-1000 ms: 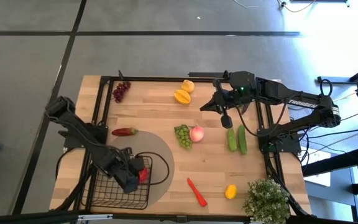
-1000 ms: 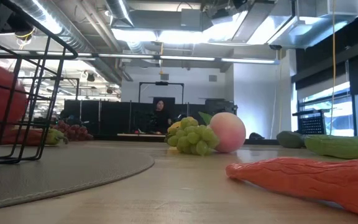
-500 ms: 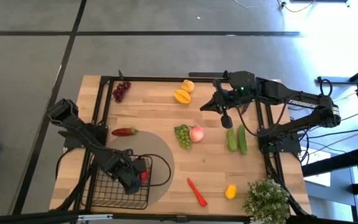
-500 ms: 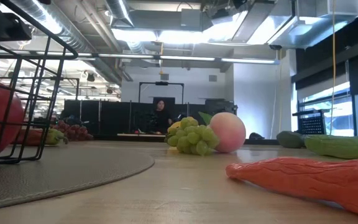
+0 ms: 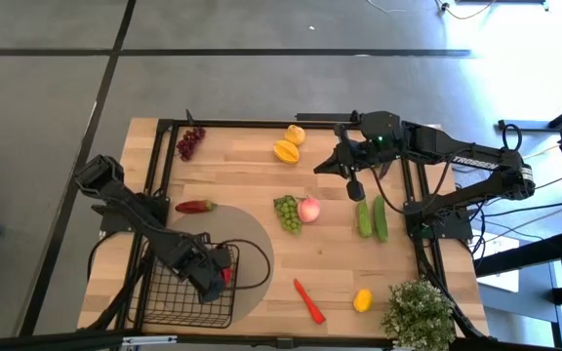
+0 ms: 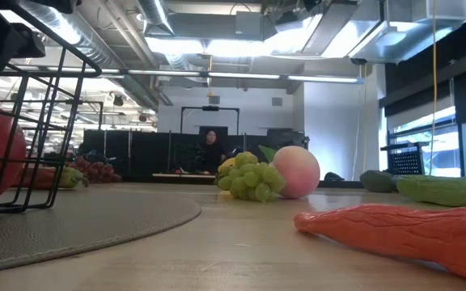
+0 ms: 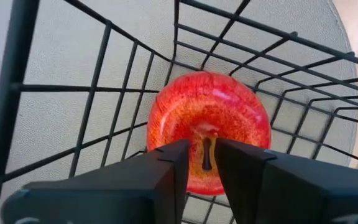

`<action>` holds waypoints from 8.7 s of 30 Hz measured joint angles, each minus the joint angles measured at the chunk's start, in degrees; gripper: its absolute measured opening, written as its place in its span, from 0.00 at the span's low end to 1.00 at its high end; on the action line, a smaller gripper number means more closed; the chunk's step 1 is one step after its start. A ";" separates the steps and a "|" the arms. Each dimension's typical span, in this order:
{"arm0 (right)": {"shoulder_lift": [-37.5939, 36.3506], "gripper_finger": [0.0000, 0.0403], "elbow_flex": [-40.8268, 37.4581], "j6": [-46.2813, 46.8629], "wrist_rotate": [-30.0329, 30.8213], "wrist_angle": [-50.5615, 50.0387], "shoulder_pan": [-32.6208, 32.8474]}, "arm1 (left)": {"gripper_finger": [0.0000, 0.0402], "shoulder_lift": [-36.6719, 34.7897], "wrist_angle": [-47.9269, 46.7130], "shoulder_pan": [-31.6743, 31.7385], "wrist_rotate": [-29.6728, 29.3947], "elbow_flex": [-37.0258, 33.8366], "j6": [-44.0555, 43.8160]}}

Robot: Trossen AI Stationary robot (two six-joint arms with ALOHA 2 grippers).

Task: Build produce basket
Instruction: Put the red apple into the wire basket, then put the yellow starfruit into the wire basket

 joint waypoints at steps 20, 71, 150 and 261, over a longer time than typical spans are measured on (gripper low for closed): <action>0.02 0.00 0.00 0.00 0.00 -0.04 0.00 | 0.20 -12.53 0.15 0.66 -2.40 -0.09 -5.32; 0.04 0.00 -0.02 25.52 1.79 3.35 0.02 | 0.20 -33.61 -26.02 48.69 -7.64 -0.07 -7.33; 60.08 0.26 44.30 17.98 12.61 -29.46 -18.64 | 0.20 -33.61 -23.34 57.49 -2.23 0.00 7.13; 61.72 0.01 59.56 4.24 41.79 -21.60 5.78 | 0.20 -30.54 2.15 57.40 3.92 -0.07 86.89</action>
